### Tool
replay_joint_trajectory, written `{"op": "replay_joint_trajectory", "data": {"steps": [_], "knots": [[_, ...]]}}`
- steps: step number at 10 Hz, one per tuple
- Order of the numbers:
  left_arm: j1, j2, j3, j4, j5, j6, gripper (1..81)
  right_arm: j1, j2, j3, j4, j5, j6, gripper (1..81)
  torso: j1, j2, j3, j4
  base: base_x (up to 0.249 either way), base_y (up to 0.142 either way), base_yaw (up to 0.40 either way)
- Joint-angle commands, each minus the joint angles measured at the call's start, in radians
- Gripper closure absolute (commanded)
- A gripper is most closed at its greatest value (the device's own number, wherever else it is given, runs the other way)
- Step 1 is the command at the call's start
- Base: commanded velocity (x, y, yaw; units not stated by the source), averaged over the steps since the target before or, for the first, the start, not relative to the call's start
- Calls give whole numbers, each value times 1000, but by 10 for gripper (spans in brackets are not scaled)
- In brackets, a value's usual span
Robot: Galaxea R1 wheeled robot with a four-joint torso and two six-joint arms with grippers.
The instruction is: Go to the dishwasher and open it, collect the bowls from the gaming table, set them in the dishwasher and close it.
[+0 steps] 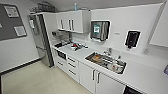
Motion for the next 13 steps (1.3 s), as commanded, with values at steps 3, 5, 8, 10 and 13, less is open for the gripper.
{"op": "replay_joint_trajectory", "data": {"steps": [3, 5, 8, 10, 13], "knots": [[-44, 1, -4, 1, 44, 5, 10, 38, -1, -1, 5, -53, 0, 10, 0, 0, 0, 0, 0, 0, 367], [-49, 3, -6, 1, 47, 5, 10, 38, 1, -3, 6, -53, 2, 10, 0, 0, 0, 0, 0, 0, 367], [-49, 3, -17, 1, 49, 5, 10, 38, 5, -3, 6, -53, 2, 10, 0, 0, 0, 0, 0, 0, 367], [-49, 3, -20, 3, 50, 5, 10, 38, 7, -3, 5, -53, 0, 10, 0, 0, 0, 0, 0, 0, 367], [-49, 4, -20, 8, 52, 6, 10, 38, 7, -6, 5, -53, 1, 10, 0, 0, 0, 0, 0, 0, 367]]}}
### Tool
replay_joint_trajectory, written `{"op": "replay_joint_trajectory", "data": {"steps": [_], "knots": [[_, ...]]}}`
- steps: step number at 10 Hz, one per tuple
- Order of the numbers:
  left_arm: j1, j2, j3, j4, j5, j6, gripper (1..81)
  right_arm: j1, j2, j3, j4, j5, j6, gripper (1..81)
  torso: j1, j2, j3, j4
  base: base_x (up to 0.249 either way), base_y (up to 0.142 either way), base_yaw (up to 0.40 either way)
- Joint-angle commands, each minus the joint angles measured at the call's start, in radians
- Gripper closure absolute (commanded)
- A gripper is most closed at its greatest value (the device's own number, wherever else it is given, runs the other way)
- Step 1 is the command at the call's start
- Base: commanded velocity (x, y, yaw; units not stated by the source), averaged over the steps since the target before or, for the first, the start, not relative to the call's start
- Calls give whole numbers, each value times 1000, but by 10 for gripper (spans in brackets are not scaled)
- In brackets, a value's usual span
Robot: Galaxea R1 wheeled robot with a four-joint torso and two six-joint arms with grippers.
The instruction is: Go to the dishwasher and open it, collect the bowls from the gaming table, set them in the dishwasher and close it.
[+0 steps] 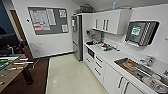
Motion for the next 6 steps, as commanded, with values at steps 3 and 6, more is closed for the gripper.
{"op": "replay_joint_trajectory", "data": {"steps": [3, 6], "knots": [[-43, -2, -6, 8, 50, 6, 10, 38, 2, -3, 6, -53, 2, 10, 0, 0, 0, 0, 0, 0, 368], [-43, -2, -6, 9, 50, 6, 10, 38, 8, -2, 4, -53, 0, 10, 0, 0, 0, 0, 0, 0, 367]]}}
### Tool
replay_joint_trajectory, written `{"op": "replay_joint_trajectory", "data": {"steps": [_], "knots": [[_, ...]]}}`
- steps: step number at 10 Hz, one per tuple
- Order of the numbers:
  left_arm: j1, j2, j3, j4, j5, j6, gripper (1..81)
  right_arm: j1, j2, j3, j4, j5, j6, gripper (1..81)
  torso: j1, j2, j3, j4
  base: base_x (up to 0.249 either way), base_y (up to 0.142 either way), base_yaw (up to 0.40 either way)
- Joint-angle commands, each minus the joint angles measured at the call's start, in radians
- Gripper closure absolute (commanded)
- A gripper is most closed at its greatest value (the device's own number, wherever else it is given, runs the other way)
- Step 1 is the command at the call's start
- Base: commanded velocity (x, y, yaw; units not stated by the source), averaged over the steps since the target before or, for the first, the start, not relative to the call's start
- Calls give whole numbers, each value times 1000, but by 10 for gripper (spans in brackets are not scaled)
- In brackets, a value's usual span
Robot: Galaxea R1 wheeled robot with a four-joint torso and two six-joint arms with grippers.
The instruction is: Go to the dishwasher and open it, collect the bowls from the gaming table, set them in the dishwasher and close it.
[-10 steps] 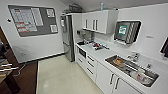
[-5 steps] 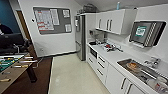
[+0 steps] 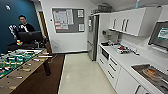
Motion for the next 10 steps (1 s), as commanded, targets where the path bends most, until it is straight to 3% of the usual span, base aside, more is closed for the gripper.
{"op": "replay_joint_trajectory", "data": {"steps": [1, 10], "knots": [[-43, -2, -6, 7, 47, 6, 10, 38, 5, -3, 4, -53, 0, 10, 0, 0, 0, 0, 0, 0, 367], [-45, 2, -22, 12, 47, 7, 10, 36, 10, 0, 3, -53, 0, 10, 0, 0, 0, 0, 0, 0, 368]]}}
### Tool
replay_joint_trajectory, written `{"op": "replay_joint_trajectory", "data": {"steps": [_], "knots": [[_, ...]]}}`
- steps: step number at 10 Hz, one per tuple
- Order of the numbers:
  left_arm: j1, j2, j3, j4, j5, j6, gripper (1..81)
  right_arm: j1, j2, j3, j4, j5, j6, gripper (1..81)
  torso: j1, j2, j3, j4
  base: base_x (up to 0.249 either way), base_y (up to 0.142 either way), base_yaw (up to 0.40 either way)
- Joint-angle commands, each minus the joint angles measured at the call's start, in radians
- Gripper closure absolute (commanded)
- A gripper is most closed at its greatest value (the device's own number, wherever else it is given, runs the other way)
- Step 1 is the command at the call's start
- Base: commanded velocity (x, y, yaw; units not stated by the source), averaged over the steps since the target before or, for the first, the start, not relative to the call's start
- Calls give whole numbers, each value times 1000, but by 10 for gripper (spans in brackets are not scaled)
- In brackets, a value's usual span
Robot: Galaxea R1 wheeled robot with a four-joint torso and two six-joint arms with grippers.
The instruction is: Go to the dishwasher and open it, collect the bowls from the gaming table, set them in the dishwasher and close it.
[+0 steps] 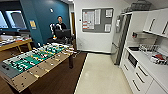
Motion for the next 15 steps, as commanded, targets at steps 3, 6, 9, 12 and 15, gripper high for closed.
{"op": "replay_joint_trajectory", "data": {"steps": [3, 6, 9, 12, 15], "knots": [[-47, -3, -9, 12, 48, 6, 10, 36, 7, -1, 3, -53, 0, 10, 0, 0, 0, 0, 0, 0, 368], [-45, 0, -18, 12, 48, 6, 10, 36, 7, -1, 3, -53, 0, 10, 0, 0, 0, 0, 0, 0, 368], [-45, 6, -27, 12, 48, 4, 10, 30, 5, -1, 3, -53, 0, 10, 0, 0, 0, 0, 0, 0, 368], [-47, 10, -27, 12, 51, 6, 10, 27, 7, 0, 3, -53, -1, 10, 0, 0, 0, 0, 0, 0, 368], [-45, 6, -27, 10, 55, 4, 10, 30, 8, 3, 2, -53, -1, 10, 0, 0, 0, 0, 0, 0, 368]]}}
